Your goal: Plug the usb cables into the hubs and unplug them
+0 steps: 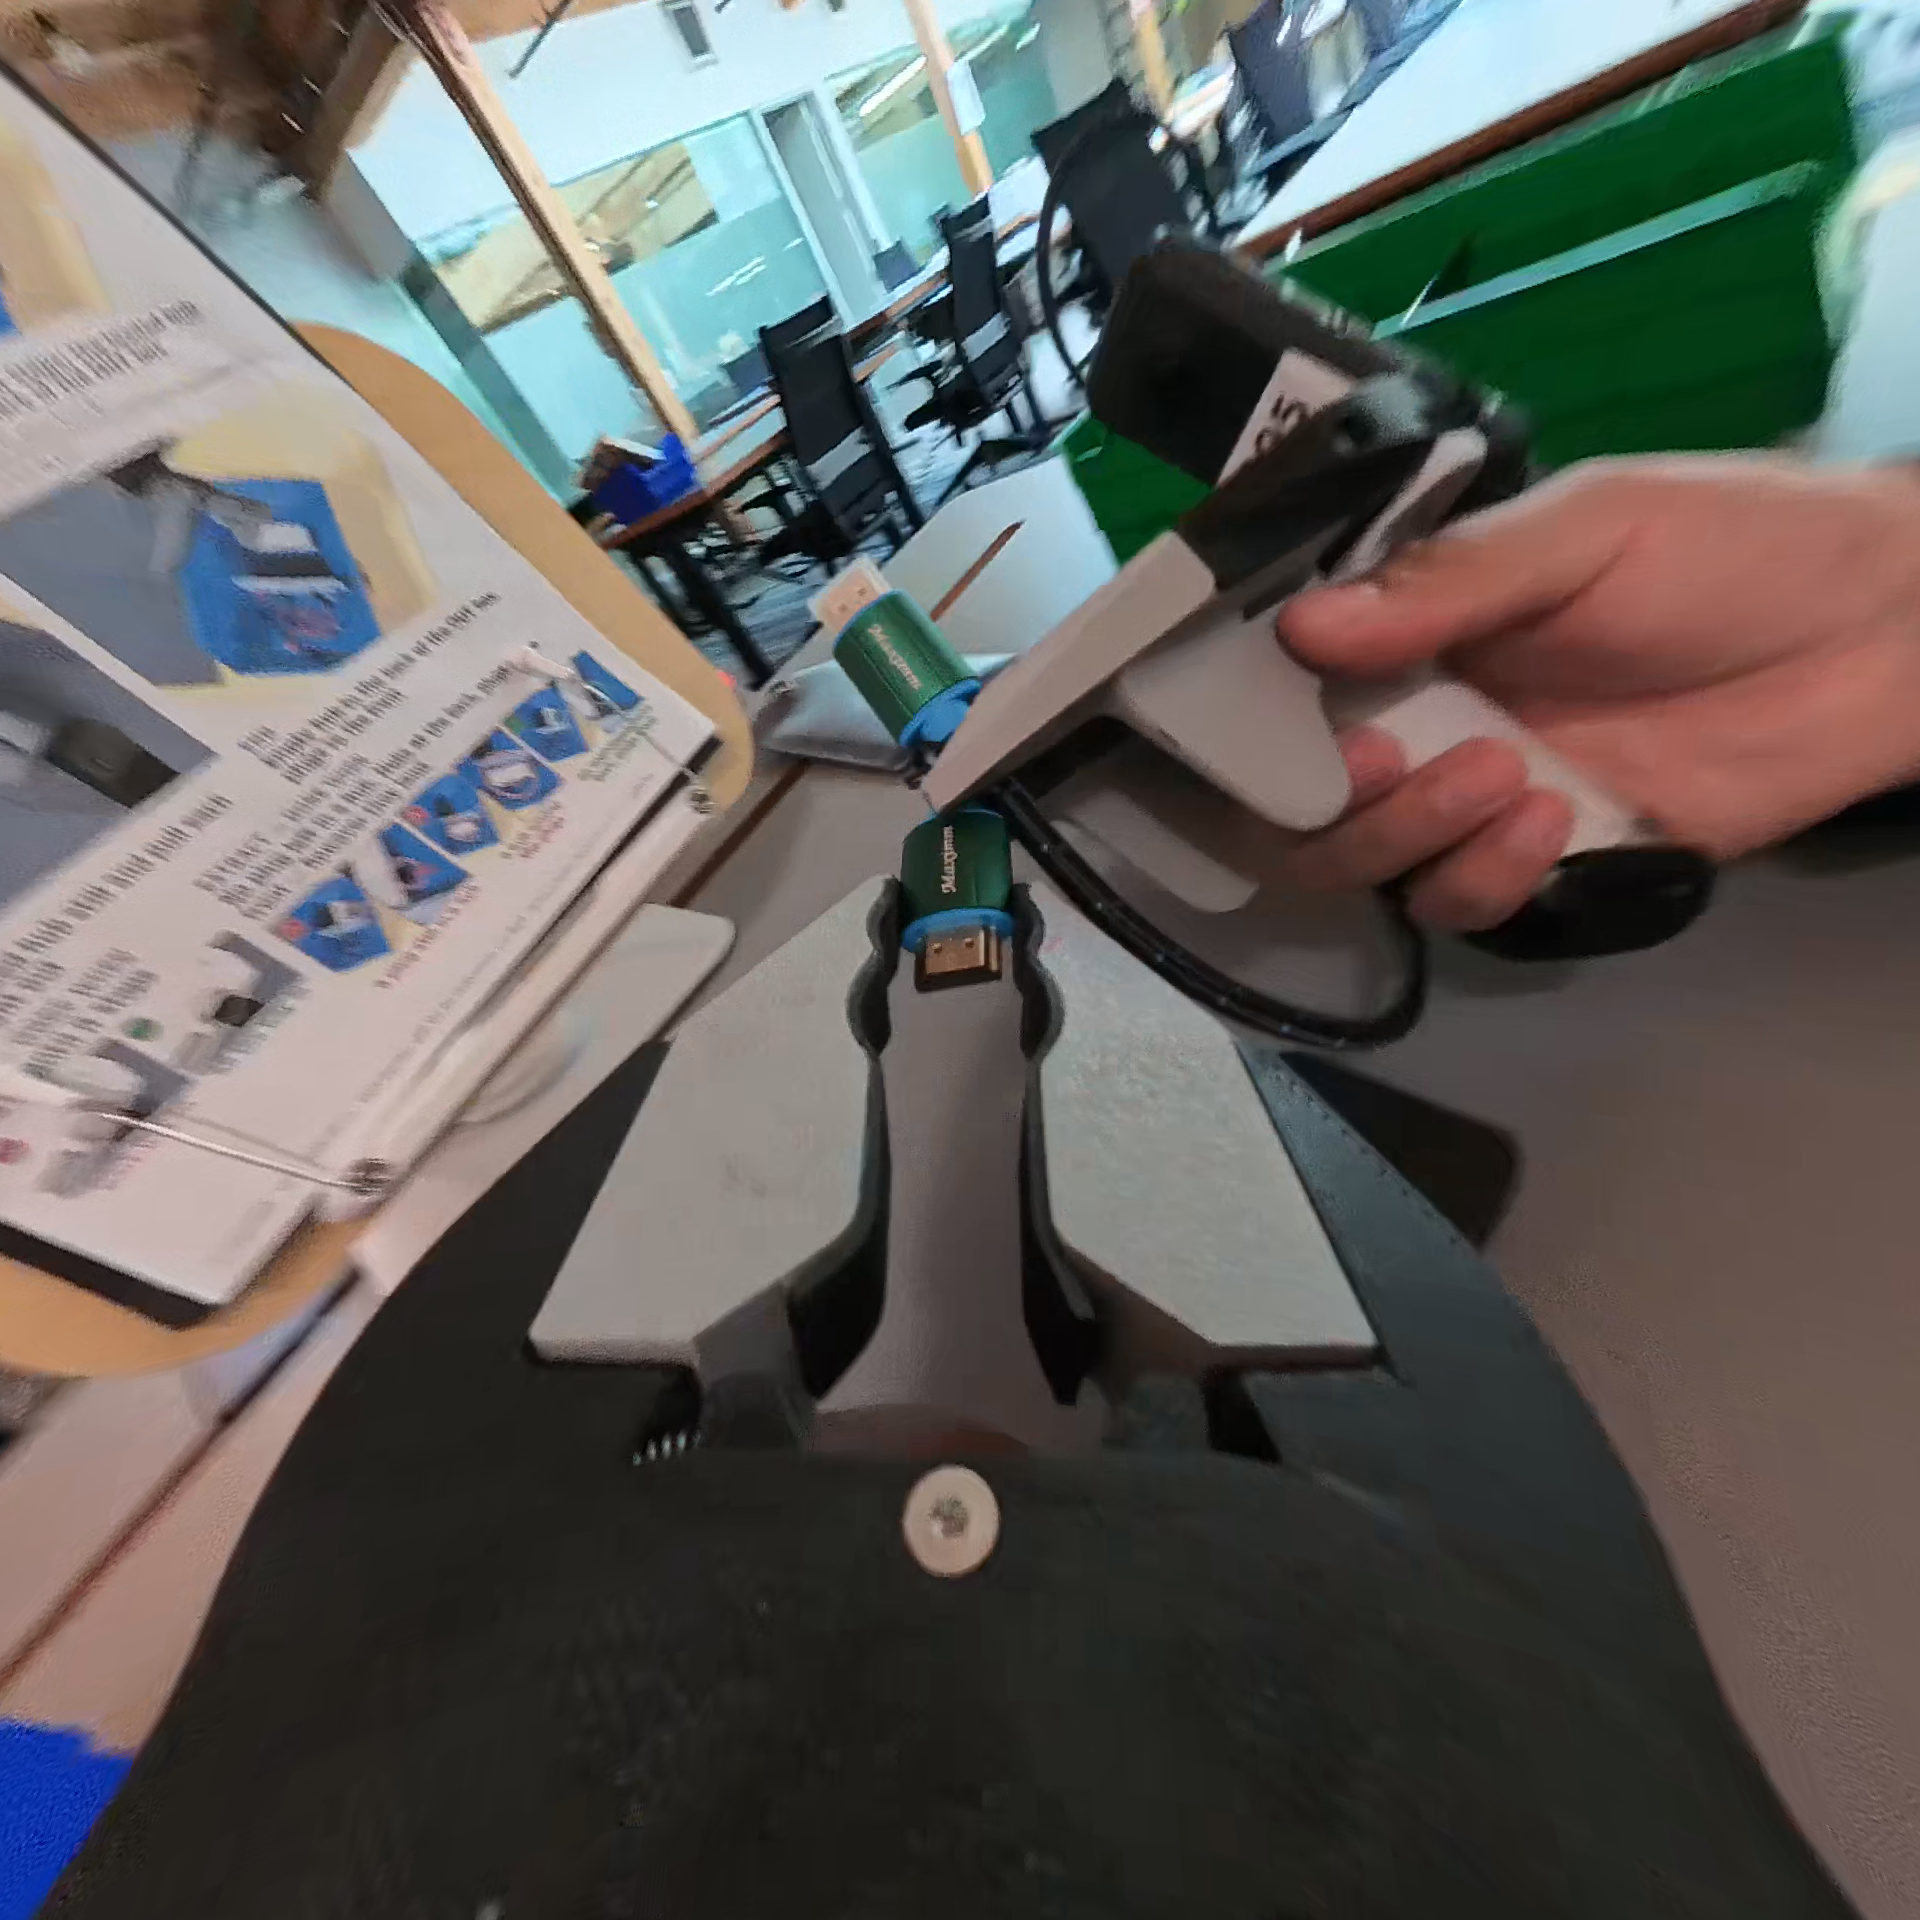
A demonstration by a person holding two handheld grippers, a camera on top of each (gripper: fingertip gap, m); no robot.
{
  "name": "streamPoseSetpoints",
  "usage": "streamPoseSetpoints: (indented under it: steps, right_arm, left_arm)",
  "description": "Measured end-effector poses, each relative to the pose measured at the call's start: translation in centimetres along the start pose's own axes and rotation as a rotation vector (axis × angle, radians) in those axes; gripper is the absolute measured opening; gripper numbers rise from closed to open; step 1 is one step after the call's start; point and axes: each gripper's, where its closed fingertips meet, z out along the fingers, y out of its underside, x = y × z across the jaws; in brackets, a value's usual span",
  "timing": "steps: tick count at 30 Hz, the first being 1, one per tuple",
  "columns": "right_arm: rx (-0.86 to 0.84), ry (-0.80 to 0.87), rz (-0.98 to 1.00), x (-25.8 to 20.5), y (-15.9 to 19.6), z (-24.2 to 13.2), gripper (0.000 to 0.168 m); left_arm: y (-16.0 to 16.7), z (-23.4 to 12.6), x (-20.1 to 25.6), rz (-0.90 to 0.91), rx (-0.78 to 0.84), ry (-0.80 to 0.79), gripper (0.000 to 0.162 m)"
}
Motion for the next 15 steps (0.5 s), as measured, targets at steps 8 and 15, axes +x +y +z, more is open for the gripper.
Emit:
streamPoseSetpoints:
  steps: [8,15]
  right_arm:
    - [-0.006,0.040,0.145,1.6,0.4,-0.5,0.013]
    - [-0.023,0.003,0.142,0.7,0.8,0.0,0.013]
  left_arm:
    - [1.0,0.2,-0.1,0.627,-0.111,-0.225,0.020]
    - [0.2,0.0,-0.2,0.785,-0.116,-0.281,0.011]
